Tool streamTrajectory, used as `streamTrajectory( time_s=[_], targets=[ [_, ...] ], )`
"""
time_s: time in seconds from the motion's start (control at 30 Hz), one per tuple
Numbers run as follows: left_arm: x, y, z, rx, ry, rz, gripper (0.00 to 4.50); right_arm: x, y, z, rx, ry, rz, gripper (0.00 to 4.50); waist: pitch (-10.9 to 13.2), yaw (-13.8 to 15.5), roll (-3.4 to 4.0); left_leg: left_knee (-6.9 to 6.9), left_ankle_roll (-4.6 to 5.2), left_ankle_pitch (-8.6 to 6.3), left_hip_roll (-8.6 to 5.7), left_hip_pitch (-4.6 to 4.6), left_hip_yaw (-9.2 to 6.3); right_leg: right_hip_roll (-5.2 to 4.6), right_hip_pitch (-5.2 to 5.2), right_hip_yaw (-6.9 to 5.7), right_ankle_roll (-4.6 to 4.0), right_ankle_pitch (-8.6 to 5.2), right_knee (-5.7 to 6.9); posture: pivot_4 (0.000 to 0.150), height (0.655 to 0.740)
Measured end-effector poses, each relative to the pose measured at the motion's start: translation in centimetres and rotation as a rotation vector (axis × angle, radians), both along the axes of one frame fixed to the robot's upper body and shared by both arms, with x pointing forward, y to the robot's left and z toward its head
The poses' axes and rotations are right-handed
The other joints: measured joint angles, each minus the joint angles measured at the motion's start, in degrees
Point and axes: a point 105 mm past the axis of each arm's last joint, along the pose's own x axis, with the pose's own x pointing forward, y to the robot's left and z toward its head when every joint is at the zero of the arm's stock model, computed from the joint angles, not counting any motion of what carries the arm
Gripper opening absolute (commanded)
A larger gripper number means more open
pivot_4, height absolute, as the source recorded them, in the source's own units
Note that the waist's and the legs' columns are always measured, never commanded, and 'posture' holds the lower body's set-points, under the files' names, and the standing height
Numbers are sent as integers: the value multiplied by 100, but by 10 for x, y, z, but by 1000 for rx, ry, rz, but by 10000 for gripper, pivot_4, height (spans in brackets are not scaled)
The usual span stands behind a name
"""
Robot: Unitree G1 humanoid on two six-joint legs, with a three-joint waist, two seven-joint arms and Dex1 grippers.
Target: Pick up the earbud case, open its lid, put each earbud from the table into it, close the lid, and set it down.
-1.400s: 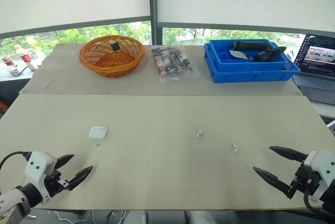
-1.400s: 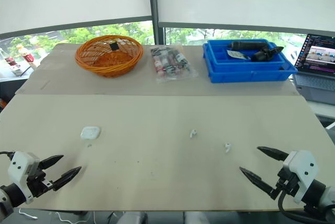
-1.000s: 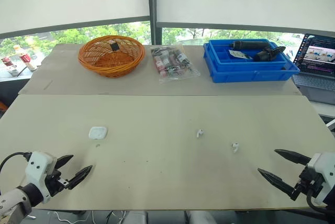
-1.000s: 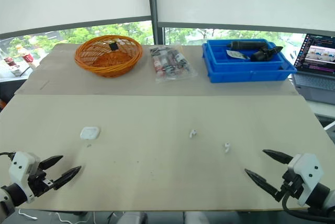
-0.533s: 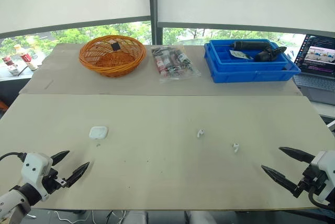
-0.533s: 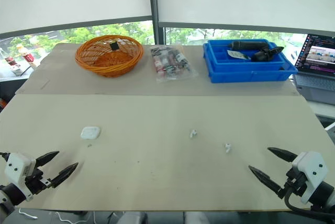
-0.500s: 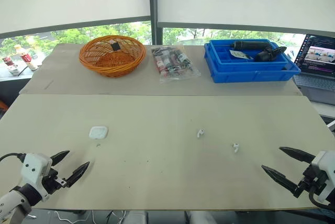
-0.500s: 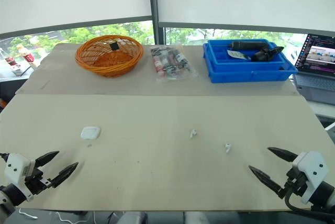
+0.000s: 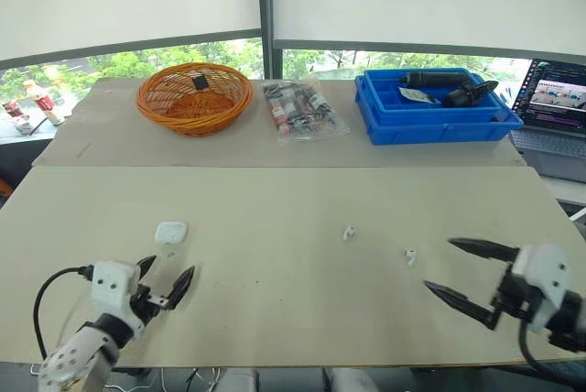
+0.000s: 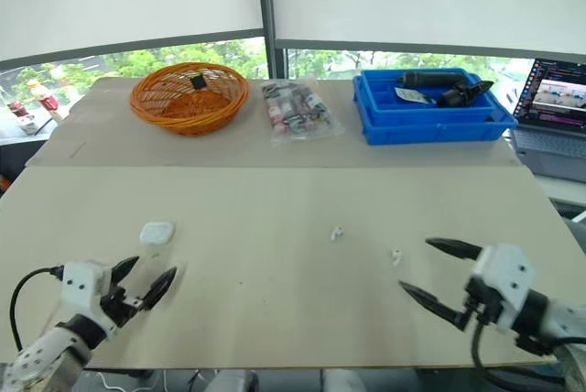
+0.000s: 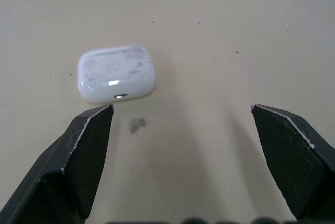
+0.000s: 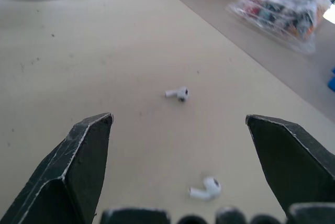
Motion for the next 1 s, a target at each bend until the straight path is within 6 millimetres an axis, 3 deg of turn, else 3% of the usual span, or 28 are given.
streamTrajectory(
  time_s=[0.13,0.27,0.73,1.0],
  targets=[
    [13,0,-4,-26,-12,94,44527,14,27,13,30,41,65,45000,1,39,-5,2,0,0,-2,-2,-7,-1,-1,-6,0,1,-1,1500,7329],
    [14,-4,-14,-52,35,111,44527,18,38,14,53,86,94,45000,3,69,-7,2,0,0,-3,-8,-11,-4,-3,-12,1,1,-6,1500,7329],
    [55,-6,-4,-5,100,107,44527,20,57,23,40,97,181,45000,3,90,-6,4,1,1,-3,-5,-15,-3,-7,-19,0,2,7,1500,7329],
    [61,-1,-2,31,131,76,44527,18,60,19,36,117,208,45000,3,89,-6,4,1,1,-2,-5,-16,-3,-9,-21,-1,2,9,1500,7329]
  ],
)
